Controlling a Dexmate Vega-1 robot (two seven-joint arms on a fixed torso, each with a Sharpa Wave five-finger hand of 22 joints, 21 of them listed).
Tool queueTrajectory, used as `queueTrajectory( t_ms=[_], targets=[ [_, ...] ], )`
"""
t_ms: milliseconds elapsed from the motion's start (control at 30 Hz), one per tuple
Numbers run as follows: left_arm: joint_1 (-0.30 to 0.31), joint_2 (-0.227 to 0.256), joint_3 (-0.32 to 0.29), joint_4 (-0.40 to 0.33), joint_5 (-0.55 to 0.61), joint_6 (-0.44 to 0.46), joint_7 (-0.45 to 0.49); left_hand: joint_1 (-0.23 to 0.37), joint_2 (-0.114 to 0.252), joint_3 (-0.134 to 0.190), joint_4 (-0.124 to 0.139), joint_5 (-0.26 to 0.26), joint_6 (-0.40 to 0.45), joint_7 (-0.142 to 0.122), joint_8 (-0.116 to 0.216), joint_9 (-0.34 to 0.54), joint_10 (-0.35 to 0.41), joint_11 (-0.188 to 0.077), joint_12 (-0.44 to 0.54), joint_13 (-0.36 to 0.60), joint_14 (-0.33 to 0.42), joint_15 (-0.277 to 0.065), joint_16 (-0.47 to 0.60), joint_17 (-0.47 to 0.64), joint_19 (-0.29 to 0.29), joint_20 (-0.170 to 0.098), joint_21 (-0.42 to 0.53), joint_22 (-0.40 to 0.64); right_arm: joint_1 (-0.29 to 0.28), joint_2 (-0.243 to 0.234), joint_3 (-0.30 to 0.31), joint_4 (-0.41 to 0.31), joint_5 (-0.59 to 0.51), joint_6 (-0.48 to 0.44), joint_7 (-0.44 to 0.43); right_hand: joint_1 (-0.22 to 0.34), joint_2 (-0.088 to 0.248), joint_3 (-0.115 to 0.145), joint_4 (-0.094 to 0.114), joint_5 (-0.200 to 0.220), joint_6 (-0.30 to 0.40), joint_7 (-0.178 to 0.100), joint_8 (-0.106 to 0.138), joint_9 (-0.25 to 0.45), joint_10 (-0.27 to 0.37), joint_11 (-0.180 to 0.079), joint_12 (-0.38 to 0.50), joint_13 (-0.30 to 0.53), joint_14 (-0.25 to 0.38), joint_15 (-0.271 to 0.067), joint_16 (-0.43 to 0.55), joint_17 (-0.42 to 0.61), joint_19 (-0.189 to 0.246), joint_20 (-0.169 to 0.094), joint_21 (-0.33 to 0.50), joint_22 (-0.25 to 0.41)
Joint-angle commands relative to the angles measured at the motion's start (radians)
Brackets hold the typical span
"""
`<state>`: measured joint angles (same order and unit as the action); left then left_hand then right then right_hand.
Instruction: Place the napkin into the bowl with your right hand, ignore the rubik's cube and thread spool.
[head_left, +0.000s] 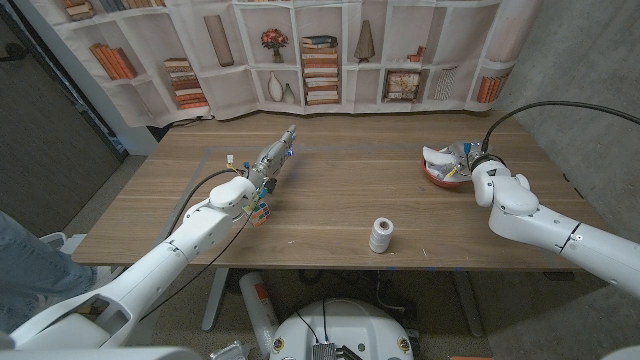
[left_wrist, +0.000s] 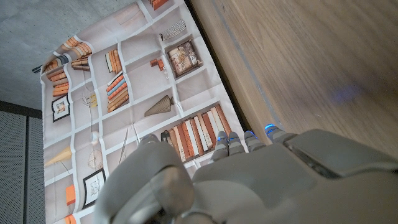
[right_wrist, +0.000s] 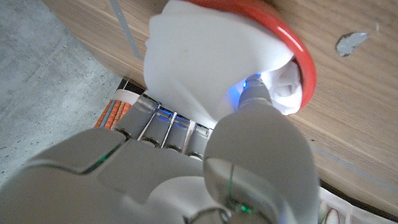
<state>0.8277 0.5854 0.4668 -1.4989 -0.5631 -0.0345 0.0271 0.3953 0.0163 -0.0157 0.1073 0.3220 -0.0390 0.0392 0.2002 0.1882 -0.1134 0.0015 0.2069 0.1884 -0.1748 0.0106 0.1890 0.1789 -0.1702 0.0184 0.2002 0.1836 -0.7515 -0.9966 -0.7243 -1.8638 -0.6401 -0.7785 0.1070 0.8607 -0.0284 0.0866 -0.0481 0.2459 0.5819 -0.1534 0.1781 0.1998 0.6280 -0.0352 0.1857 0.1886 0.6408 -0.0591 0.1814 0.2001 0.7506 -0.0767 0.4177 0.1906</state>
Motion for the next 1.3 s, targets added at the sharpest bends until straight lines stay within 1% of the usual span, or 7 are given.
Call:
queueTrajectory(
  t_ms=[33, 333, 600, 767, 1000, 1100, 1300],
  targets=[
    [-0.006, -0.006, 0.002, 0.015, 0.0, -0.01, -0.008, 0.005, 0.008, -0.006, -0.001, -0.001, 0.005, 0.004, 0.002, 0.002, -0.004, -0.004, -0.001, 0.002, -0.02, 0.004, -0.001, 0.004, -0.157, 0.006, 0.007, 0.004, -0.001, -0.01, 0.007, -0.017, -0.013, -0.012, 0.014, -0.002, -0.006, -0.003, 0.001, 0.009, -0.001, 0.0, 0.005, 0.001, -0.003, 0.002, 0.004, 0.002, -0.004, -0.031, 0.006, 0.0, -0.004, -0.027, -0.002, 0.0],
    [-0.007, -0.007, 0.001, 0.019, -0.001, -0.013, -0.009, 0.005, 0.009, -0.007, -0.001, -0.001, 0.005, 0.005, 0.001, 0.002, -0.005, -0.003, -0.001, 0.002, -0.02, 0.003, -0.001, 0.004, -0.157, 0.005, 0.007, 0.004, 0.003, -0.015, 0.006, -0.027, -0.022, -0.018, 0.036, -0.007, -0.006, -0.006, 0.003, 0.013, 0.0, 0.004, 0.009, 0.001, -0.016, 0.007, 0.005, 0.002, -0.01, -0.018, 0.007, 0.0, -0.006, -0.023, -0.007, -0.001],
    [-0.008, -0.008, 0.002, 0.024, -0.001, -0.015, -0.012, 0.005, 0.01, -0.009, -0.001, -0.001, 0.005, 0.003, 0.001, 0.002, -0.004, -0.003, -0.001, 0.002, -0.019, 0.003, -0.001, 0.004, -0.157, 0.006, 0.007, 0.004, 0.004, -0.023, 0.006, -0.043, -0.037, -0.033, 0.058, -0.019, -0.011, -0.015, 0.006, 0.02, -0.047, 0.013, 0.0, 0.0, -0.054, 0.008, 0.001, 0.002, -0.025, -0.004, 0.006, -0.001, -0.017, -0.014, -0.017, -0.002],
    [-0.008, -0.007, 0.002, 0.02, 0.0, -0.013, -0.011, 0.006, 0.01, -0.01, -0.001, -0.001, 0.005, 0.004, 0.001, 0.002, -0.004, -0.004, -0.001, 0.002, -0.019, 0.003, -0.001, 0.004, -0.158, 0.007, 0.007, 0.004, 0.0, -0.035, 0.014, -0.059, -0.037, -0.035, 0.069, -0.027, -0.014, -0.02, 0.008, 0.023, -0.076, 0.017, -0.004, 0.0, -0.068, 0.019, 0.002, 0.002, -0.031, 0.005, 0.006, -0.001, -0.019, -0.013, -0.021, -0.002],
    [-0.009, -0.006, 0.003, 0.016, 0.0, -0.011, -0.011, 0.006, 0.011, -0.012, -0.001, -0.001, 0.005, 0.004, 0.001, 0.002, -0.004, -0.003, -0.001, 0.002, -0.018, 0.004, -0.001, 0.004, -0.157, 0.007, 0.007, 0.004, -0.004, -0.043, 0.018, -0.076, -0.048, -0.047, 0.083, -0.035, -0.016, -0.025, 0.011, 0.027, -0.093, 0.017, -0.002, 0.0, -0.083, 0.018, 0.002, 0.002, -0.037, 0.016, 0.006, -0.001, -0.025, -0.005, -0.027, -0.002],
    [-0.009, -0.005, 0.002, 0.012, 0.001, -0.01, -0.009, 0.006, 0.011, -0.012, -0.001, -0.001, 0.005, 0.004, 0.001, 0.002, -0.004, -0.004, -0.001, 0.002, -0.018, 0.003, -0.001, 0.004, -0.157, 0.007, 0.008, 0.004, -0.007, -0.045, 0.019, -0.084, -0.053, -0.053, 0.088, -0.038, -0.017, -0.027, 0.012, 0.028, -0.096, 0.018, -0.001, 0.0, -0.087, 0.028, 0.003, 0.002, -0.04, 0.013, 0.006, -0.002, -0.025, -0.004, -0.029, -0.002],
    [-0.007, -0.006, 0.001, 0.012, 0.0, -0.012, -0.009, 0.007, 0.012, -0.013, -0.001, -0.001, 0.005, 0.003, 0.001, 0.002, -0.004, -0.005, -0.001, 0.002, -0.019, 0.004, -0.001, 0.004, -0.157, 0.007, 0.008, 0.004, -0.011, -0.051, 0.025, -0.096, -0.056, -0.058, 0.097, -0.042, -0.018, -0.03, 0.014, 0.031, -0.099, 0.018, 0.002, 0.0, -0.089, 0.022, 0.006, 0.002, -0.038, 0.017, 0.008, -0.002, -0.026, -0.001, -0.031, -0.002]
  ],
)
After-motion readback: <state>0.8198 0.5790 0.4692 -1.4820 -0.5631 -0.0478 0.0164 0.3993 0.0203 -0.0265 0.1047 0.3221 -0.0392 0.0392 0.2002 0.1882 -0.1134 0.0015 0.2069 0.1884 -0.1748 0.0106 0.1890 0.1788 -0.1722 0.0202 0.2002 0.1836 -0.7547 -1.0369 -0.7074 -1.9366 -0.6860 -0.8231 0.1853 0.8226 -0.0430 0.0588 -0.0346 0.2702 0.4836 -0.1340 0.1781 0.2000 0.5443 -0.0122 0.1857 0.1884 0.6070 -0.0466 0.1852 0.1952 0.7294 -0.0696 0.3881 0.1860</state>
